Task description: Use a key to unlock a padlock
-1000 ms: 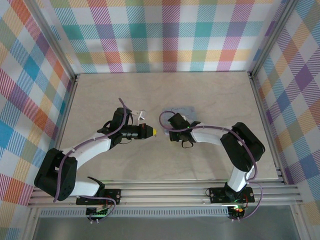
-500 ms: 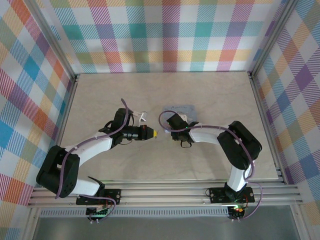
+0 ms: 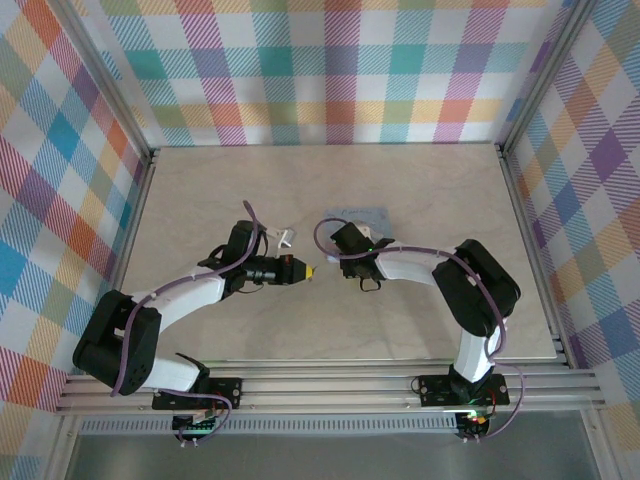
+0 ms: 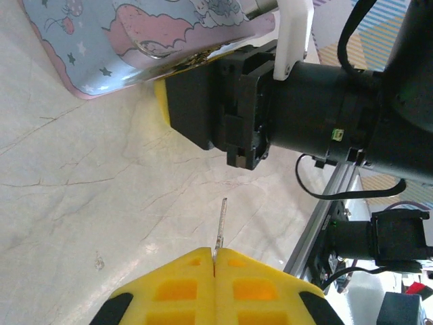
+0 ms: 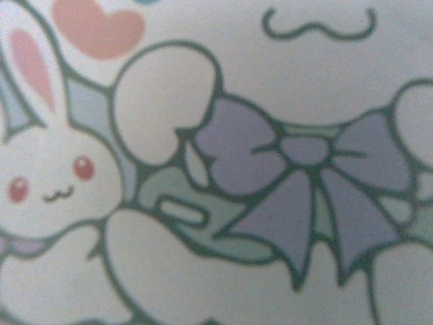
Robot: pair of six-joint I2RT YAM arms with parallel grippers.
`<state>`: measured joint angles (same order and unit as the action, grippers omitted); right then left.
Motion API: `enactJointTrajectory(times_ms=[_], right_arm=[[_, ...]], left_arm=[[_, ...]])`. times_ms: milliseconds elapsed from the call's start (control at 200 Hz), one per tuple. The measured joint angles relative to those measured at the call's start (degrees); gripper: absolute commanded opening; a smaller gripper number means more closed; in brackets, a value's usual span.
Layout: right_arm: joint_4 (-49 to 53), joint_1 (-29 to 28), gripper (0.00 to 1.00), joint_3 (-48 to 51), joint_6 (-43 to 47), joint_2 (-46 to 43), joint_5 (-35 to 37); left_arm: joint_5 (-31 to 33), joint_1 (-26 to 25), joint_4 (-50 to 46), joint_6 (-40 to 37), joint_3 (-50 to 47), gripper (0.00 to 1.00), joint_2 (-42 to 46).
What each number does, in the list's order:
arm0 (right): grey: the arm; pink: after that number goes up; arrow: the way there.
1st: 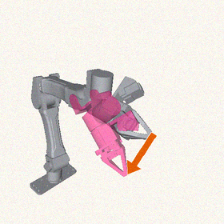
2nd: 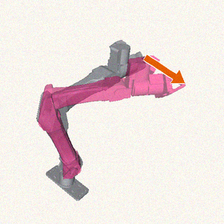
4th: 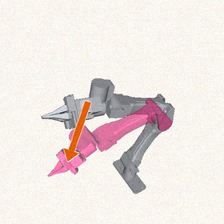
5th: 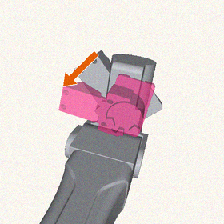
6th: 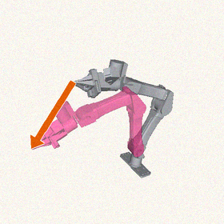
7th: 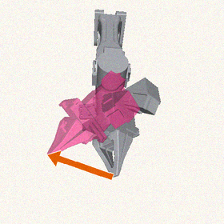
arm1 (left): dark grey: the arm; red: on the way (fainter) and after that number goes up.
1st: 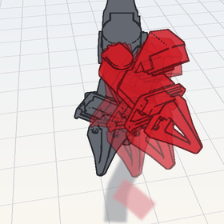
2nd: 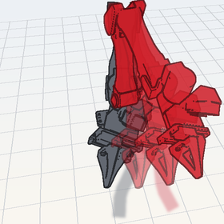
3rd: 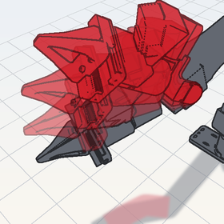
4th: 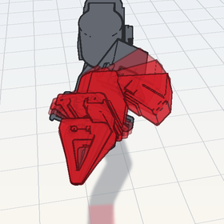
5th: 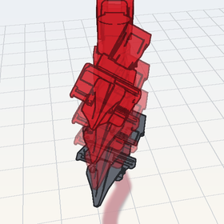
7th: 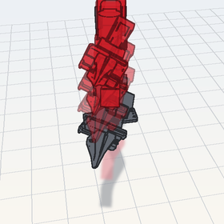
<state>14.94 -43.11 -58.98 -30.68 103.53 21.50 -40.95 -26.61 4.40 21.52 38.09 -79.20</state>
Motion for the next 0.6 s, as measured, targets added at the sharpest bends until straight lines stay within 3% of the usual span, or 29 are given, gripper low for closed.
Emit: enactJointTrajectory(times_ms=[165,600], right_arm=[[6.69,0.00,0.02,-3.96,-1.57,-0.57,-5.09],[25.24,1.75,0.00,-17.92,-7.23,-0.83,-19.21]], left_arm=[[1.64,-1.36,2.29,-1.38,-2.84,0.00,3.10],[11.67,-8.07,15.69,-5.97,-9.07,0.00,3.89]])
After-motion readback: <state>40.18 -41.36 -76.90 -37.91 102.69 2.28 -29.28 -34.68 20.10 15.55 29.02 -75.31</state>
